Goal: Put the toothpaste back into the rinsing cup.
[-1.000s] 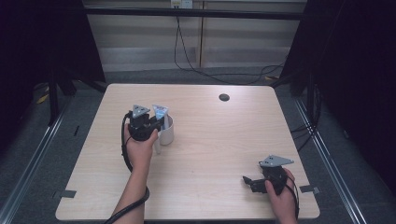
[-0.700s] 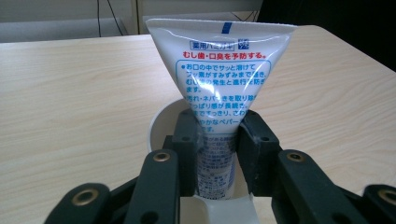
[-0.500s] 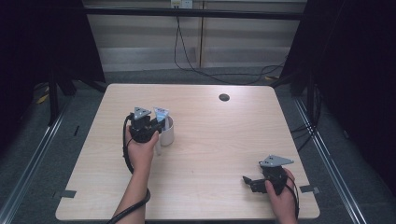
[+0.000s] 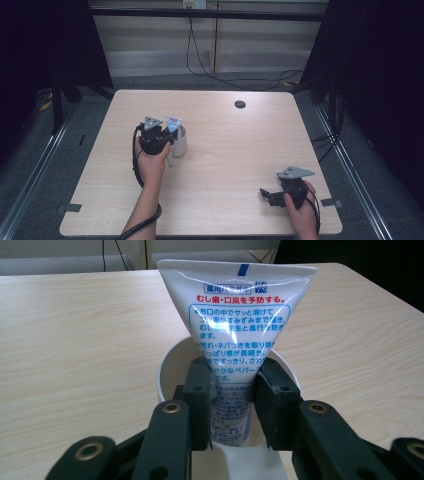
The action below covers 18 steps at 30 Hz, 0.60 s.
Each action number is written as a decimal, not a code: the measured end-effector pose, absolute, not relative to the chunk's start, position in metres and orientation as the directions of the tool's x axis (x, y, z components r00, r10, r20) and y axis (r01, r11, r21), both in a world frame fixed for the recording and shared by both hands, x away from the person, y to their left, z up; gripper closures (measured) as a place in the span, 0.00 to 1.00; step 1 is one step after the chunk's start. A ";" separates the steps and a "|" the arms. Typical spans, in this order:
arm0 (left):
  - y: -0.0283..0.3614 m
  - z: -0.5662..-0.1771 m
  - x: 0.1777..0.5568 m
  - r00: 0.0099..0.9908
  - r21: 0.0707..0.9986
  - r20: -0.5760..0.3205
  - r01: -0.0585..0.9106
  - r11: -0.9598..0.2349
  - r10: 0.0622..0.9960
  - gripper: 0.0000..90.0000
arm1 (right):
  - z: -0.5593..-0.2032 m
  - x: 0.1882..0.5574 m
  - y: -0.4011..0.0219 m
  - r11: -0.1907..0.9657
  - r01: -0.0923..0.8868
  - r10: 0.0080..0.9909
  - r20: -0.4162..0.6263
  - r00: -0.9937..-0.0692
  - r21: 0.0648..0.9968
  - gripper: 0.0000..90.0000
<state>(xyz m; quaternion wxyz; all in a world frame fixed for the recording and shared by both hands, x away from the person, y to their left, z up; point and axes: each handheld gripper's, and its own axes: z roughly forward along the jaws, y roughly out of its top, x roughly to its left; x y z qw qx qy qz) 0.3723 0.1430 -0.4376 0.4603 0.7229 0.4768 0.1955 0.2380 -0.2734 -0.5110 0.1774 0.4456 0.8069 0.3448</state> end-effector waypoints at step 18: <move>0.140 -0.439 0.370 0.490 0.861 -0.126 0.485 -0.150 0.862 0.74 | -0.511 0.238 -0.273 0.365 0.597 0.841 0.021 -0.540 0.715 0.10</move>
